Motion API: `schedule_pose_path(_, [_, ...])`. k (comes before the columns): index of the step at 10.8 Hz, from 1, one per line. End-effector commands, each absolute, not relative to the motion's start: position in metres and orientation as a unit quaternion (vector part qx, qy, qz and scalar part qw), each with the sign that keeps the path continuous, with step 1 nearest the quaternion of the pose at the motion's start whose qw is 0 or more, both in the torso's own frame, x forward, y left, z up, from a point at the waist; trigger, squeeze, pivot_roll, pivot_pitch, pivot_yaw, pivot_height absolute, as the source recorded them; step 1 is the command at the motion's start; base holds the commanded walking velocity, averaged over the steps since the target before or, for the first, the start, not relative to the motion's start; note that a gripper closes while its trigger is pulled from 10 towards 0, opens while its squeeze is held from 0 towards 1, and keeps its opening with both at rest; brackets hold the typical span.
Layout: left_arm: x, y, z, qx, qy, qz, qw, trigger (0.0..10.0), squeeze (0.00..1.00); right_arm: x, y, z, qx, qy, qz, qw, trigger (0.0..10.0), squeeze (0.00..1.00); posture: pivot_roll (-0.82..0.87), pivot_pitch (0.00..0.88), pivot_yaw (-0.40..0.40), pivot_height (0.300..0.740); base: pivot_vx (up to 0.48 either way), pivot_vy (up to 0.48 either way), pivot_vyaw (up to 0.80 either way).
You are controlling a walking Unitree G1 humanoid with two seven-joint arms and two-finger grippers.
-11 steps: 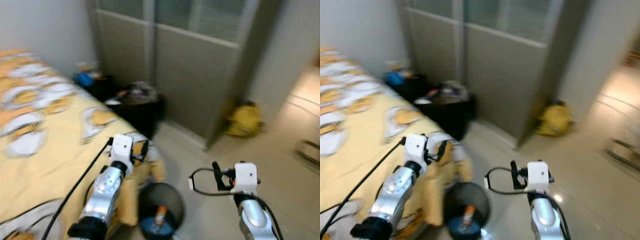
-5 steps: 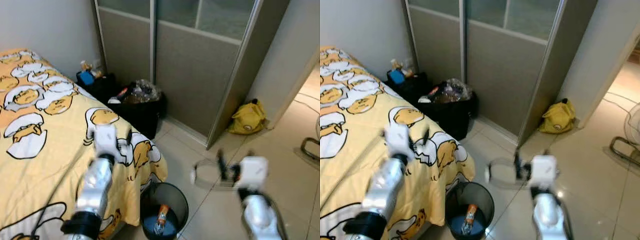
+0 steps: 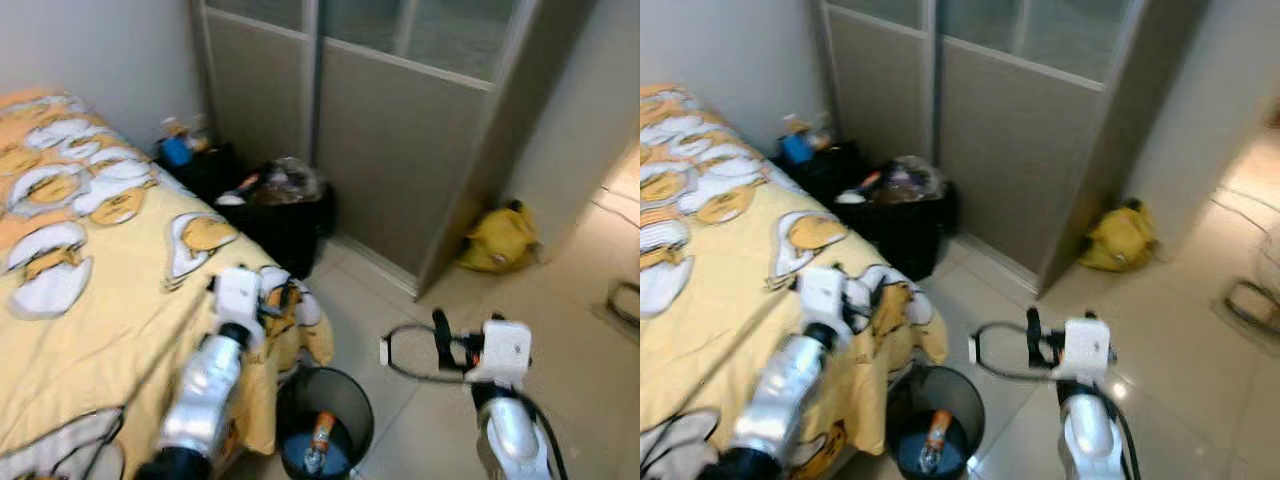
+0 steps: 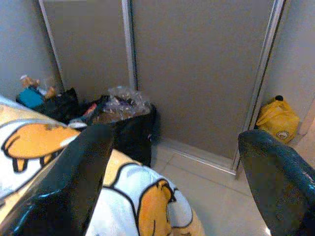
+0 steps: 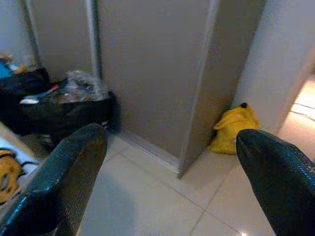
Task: Clean up the room
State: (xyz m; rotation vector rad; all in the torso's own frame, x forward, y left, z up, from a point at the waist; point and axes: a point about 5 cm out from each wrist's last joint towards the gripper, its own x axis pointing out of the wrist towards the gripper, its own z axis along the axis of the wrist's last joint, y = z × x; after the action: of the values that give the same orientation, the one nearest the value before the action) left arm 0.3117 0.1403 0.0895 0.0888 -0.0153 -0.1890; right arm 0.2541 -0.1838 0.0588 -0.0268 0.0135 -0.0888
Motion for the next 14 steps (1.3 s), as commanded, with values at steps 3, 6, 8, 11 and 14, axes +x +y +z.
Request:
schedule_pose_path(3, [0.314, 0.139, 0.081, 0.028, 0.018, -0.083, 0.996, 10.0, 0.00, 0.257, -0.185, 0.058, -0.012, 0.012, -0.044, 0.999, 10.0, 0.00, 0.05, 0.000, -0.013, 0.740, 0.000, 0.000, -0.66])
schedule_pose_path(6, [0.315, 0.139, 0.076, 0.033, 0.028, -0.083, 0.996, 10.0, 0.00, 0.254, -0.184, 0.053, -0.015, 0.023, -0.032, 0.999, 10.0, 0.00, 0.05, 0.000, -0.013, 0.740, 0.000, 0.000, -0.66])
schedule_pose_path(8, [0.318, 0.140, 0.076, 0.036, 0.030, -0.078, 0.996, 10.0, 0.00, 0.255, -0.183, 0.053, -0.018, 0.026, -0.026, 0.999, 10.0, 0.00, 0.05, 0.000, -0.011, 0.740, 0.000, 0.000, -0.66])
schedule_pose_path(11, [0.320, 0.160, 0.095, -0.011, -0.031, -0.010, 0.999, 10.0, 0.00, 0.251, -0.186, 0.070, -0.049, -0.035, -0.037, 0.998, 10.0, 0.00, 0.04, 0.000, -0.010, 0.740, 0.000, 0.000, -0.66])
schedule_pose_path(14, [0.320, 0.144, 0.101, 0.017, -0.043, -0.070, 0.997, 10.0, 0.00, 0.255, -0.188, 0.068, -0.033, -0.017, -0.041, 0.998, 10.0, 0.00, 0.05, 0.000, -0.010, 0.740, 0.000, 0.000, -0.45])
